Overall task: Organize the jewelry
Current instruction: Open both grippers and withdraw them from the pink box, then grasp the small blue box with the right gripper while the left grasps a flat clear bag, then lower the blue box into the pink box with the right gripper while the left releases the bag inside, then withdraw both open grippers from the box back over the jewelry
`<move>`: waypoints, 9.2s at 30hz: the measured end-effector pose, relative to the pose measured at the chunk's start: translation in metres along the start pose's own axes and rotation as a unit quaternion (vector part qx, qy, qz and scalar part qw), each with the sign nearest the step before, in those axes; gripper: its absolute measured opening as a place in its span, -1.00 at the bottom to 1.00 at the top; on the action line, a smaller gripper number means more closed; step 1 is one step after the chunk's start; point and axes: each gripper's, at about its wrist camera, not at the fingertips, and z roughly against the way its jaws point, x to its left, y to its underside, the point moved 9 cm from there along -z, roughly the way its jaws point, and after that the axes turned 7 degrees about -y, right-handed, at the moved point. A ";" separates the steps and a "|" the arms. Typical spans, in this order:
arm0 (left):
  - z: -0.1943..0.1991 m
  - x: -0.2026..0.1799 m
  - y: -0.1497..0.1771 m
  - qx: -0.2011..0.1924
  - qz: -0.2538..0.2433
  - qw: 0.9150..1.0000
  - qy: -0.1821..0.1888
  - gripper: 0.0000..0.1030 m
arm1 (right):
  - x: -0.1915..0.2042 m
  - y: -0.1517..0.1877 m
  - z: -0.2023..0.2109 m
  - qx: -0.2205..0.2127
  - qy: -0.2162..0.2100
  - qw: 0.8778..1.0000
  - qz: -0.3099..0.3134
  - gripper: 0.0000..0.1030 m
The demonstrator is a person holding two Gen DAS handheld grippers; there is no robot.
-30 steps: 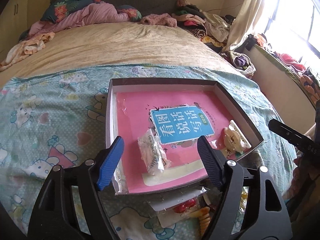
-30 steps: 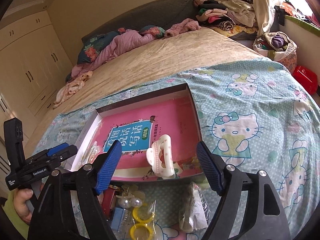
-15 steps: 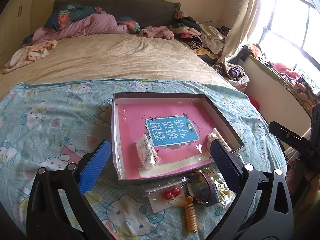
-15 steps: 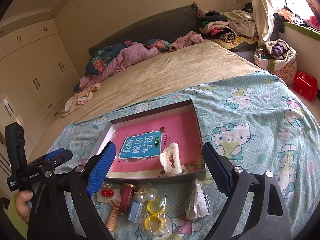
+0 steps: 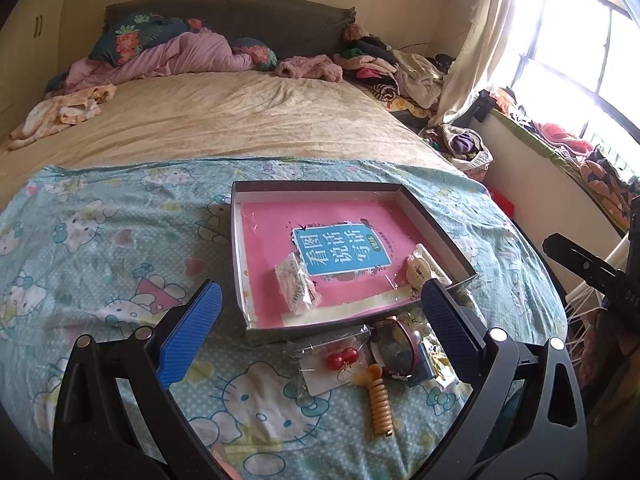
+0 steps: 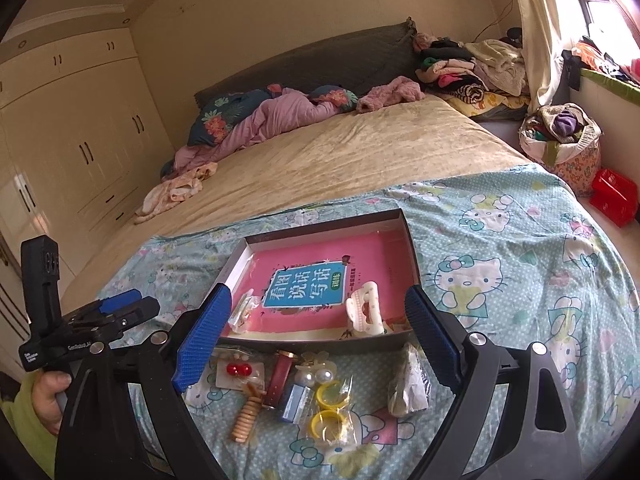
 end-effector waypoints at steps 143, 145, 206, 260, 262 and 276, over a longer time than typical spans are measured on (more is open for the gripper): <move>-0.050 -0.026 0.005 0.019 0.012 0.999 0.045 0.12 | -0.021 0.024 -0.027 0.039 0.027 0.998 0.049 -0.29; -0.054 -0.029 0.003 0.018 0.008 0.999 0.043 0.12 | -0.025 0.018 -0.028 0.036 0.029 0.998 0.047 -0.29; -0.143 -0.060 0.025 0.104 -0.025 0.994 0.017 0.47 | -0.090 0.036 -0.072 0.062 0.043 0.997 -0.022 0.09; -0.029 -0.007 -0.004 0.019 0.030 0.999 0.021 0.81 | -0.020 0.009 0.004 -0.006 0.014 1.000 0.003 0.72; -0.027 -0.006 0.001 0.021 0.026 0.999 0.021 0.81 | -0.017 0.011 0.004 -0.002 0.012 1.000 0.006 0.72; -0.020 0.001 0.035 0.048 0.008 0.999 0.025 0.81 | 0.004 0.036 -0.006 0.033 0.004 0.999 0.025 0.72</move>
